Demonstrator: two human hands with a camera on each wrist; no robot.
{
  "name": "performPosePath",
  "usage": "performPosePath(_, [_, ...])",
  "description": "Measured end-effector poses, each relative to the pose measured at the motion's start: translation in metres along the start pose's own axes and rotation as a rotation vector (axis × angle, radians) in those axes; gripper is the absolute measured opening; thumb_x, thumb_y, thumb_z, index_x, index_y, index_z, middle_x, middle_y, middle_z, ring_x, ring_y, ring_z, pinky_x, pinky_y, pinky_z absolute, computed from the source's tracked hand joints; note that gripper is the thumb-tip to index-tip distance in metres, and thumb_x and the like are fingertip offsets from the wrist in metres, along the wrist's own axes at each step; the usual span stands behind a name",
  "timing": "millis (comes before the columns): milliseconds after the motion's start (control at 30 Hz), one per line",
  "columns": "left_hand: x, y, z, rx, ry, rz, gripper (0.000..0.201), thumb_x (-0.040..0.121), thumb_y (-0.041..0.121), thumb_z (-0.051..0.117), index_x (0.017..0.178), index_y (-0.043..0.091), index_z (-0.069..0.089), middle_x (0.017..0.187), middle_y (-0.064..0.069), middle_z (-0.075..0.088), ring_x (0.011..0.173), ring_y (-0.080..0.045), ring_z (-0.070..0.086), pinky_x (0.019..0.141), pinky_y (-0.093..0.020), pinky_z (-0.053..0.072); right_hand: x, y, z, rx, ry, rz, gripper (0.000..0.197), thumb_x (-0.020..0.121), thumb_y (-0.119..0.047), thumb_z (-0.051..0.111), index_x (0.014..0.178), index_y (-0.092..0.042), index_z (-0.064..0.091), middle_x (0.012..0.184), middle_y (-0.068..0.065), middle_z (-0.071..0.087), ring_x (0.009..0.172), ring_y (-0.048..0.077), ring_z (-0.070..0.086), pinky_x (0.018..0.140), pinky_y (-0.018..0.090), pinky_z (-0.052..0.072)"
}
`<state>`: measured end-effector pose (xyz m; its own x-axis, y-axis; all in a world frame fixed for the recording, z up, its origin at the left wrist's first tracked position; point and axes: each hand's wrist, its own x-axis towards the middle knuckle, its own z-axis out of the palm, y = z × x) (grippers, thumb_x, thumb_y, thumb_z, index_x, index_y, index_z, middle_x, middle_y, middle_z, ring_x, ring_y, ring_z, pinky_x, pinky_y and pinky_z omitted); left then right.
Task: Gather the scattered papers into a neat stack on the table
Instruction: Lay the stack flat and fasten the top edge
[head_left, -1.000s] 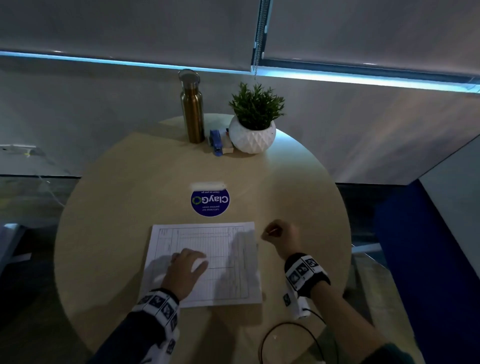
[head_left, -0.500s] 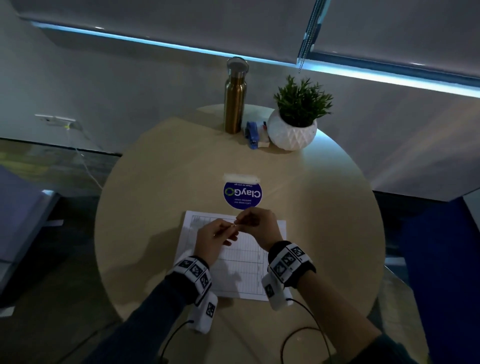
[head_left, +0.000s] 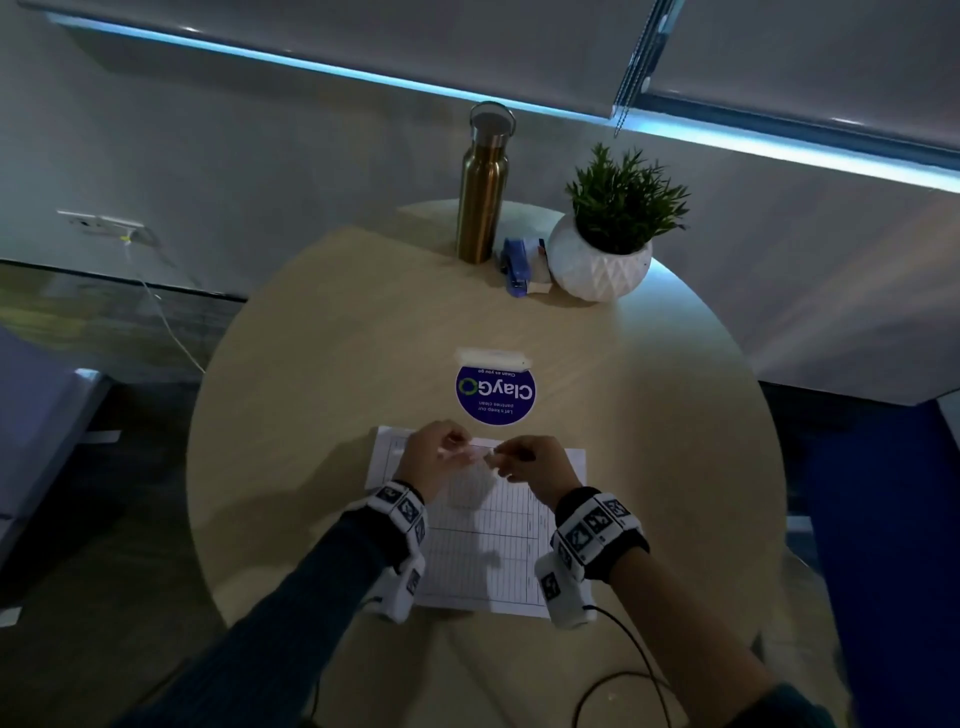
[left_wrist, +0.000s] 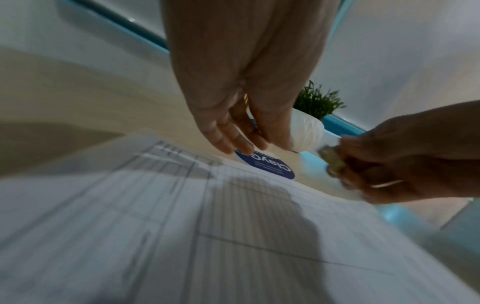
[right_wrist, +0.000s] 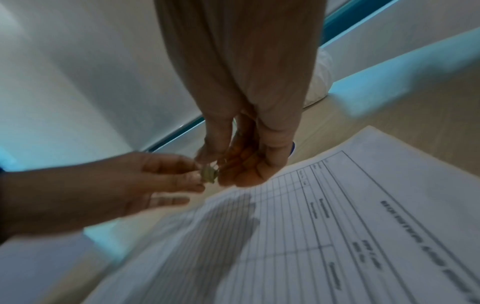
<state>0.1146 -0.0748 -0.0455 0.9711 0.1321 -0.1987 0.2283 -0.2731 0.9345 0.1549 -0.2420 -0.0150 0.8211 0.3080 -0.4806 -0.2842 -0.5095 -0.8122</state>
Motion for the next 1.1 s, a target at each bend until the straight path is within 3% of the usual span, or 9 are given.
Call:
performPosePath(133, [0.034, -0.006, -0.010, 0.473, -0.095, 0.161, 0.029, 0.082, -0.008, 0.053, 0.108, -0.002, 0.063, 0.109, -0.019, 0.061, 0.100, -0.033, 0.056, 0.090, -0.042, 0.045, -0.031, 0.011, 0.017, -0.254, -0.481, 0.085, 0.014, 0.085, -0.008, 0.064, 0.094, 0.000, 0.070, 0.101, 0.024, 0.071, 0.080, 0.019, 0.065, 0.084, 0.031, 0.056])
performPosePath(200, [0.041, -0.005, -0.005, 0.680, -0.209, 0.172, 0.033, 0.086, -0.005, 0.045, 0.115, -0.001, 0.061, 0.118, -0.019, 0.058, 0.106, -0.033, 0.054, 0.092, -0.043, 0.044, -0.050, 0.016, 0.037, -0.380, -0.692, 0.145, 0.023, 0.084, -0.007, 0.065, 0.103, 0.006, 0.068, 0.110, 0.026, 0.068, 0.081, 0.019, 0.063, 0.096, 0.039, 0.052])
performPosePath(267, [0.043, -0.005, 0.001, 0.842, -0.271, 0.183, 0.032, 0.088, -0.001, 0.043, 0.115, 0.001, 0.061, 0.121, -0.015, 0.057, 0.108, -0.031, 0.052, 0.091, -0.040, 0.043, -0.065, 0.022, 0.056, -0.573, -0.809, 0.150, 0.030, 0.085, -0.011, 0.065, 0.110, 0.005, 0.066, 0.116, 0.024, 0.065, 0.089, 0.022, 0.062, 0.101, 0.036, 0.046])
performPosePath(400, [0.046, -0.008, 0.006, 0.980, -0.301, 0.177, 0.027, 0.090, 0.005, 0.044, 0.110, 0.002, 0.062, 0.118, -0.011, 0.056, 0.106, -0.028, 0.051, 0.090, -0.038, 0.042, -0.074, 0.030, 0.069, -0.638, -0.803, 0.143, 0.035, 0.083, -0.016, 0.068, 0.112, 0.005, 0.065, 0.119, 0.023, 0.064, 0.116, 0.033, 0.056, 0.107, 0.035, 0.040])
performPosePath(633, [0.053, -0.001, 0.012, 1.175, -0.349, 0.112, 0.026, 0.095, 0.006, 0.036, 0.103, 0.003, 0.061, 0.110, -0.015, 0.061, 0.103, -0.032, 0.056, 0.086, -0.040, 0.043, -0.072, 0.033, 0.067, -0.617, -0.761, 0.110, 0.036, 0.083, -0.019, 0.068, 0.110, 0.005, 0.066, 0.115, 0.022, 0.066, 0.112, 0.031, 0.060, 0.104, 0.037, 0.043])
performPosePath(767, [0.056, -0.002, 0.011, 1.160, -0.409, 0.054, 0.030, 0.097, 0.011, 0.033, 0.116, 0.004, 0.054, 0.121, -0.017, 0.051, 0.116, -0.035, 0.045, 0.095, -0.044, 0.035, -0.071, 0.032, 0.065, -0.615, -0.751, 0.093, 0.036, 0.084, -0.019, 0.067, 0.110, 0.006, 0.065, 0.115, 0.023, 0.066, 0.112, 0.032, 0.059, 0.103, 0.037, 0.045])
performPosePath(867, [0.051, -0.007, 0.006, 1.103, -0.404, 0.109, 0.031, 0.095, 0.011, 0.037, 0.122, 0.012, 0.052, 0.119, -0.015, 0.046, 0.112, -0.034, 0.044, 0.094, -0.043, 0.038, -0.072, 0.033, 0.064, -0.599, -0.733, 0.090, 0.036, 0.083, -0.018, 0.068, 0.110, 0.006, 0.065, 0.116, 0.023, 0.065, 0.113, 0.032, 0.058, 0.104, 0.037, 0.043])
performPosePath(1000, [0.050, -0.012, -0.003, 0.960, -0.378, 0.192, 0.029, 0.097, 0.020, 0.037, 0.120, 0.015, 0.055, 0.114, -0.011, 0.052, 0.094, -0.031, 0.055, 0.082, -0.036, 0.044, -0.072, 0.034, 0.064, -0.583, -0.708, 0.095, 0.034, 0.084, -0.016, 0.067, 0.112, 0.003, 0.065, 0.118, 0.021, 0.065, 0.115, 0.030, 0.058, 0.104, 0.034, 0.043])
performPosePath(1100, [0.053, -0.001, -0.005, 0.905, -0.390, 0.108, 0.030, 0.099, 0.024, 0.034, 0.110, 0.005, 0.053, 0.110, -0.014, 0.060, 0.091, -0.031, 0.059, 0.074, -0.034, 0.042, -0.073, 0.034, 0.065, -0.585, -0.704, 0.110, 0.035, 0.084, -0.017, 0.066, 0.113, 0.003, 0.064, 0.121, 0.020, 0.063, 0.117, 0.030, 0.056, 0.105, 0.036, 0.042])
